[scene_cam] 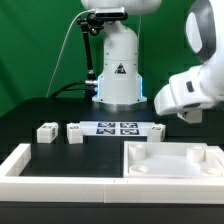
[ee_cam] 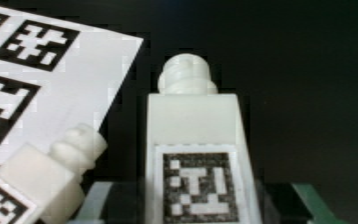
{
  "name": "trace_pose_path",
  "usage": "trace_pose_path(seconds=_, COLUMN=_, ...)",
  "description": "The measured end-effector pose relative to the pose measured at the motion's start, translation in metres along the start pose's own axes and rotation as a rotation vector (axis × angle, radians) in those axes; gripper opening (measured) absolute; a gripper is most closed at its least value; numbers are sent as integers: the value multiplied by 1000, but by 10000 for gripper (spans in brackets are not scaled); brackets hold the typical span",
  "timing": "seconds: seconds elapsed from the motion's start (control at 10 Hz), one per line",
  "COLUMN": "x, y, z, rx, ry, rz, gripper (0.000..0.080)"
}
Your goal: Assemble one leg
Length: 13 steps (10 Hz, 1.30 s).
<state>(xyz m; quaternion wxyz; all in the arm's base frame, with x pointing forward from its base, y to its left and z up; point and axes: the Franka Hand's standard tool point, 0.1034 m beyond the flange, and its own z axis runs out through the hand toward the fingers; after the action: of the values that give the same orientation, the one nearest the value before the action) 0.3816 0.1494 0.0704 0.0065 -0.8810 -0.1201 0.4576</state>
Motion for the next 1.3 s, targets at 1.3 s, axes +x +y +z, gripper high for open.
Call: trace_pose_path(seconds=1.3, x=28, y=35, z=-93, rx=-46, ry=815, rz=-36, gripper=291)
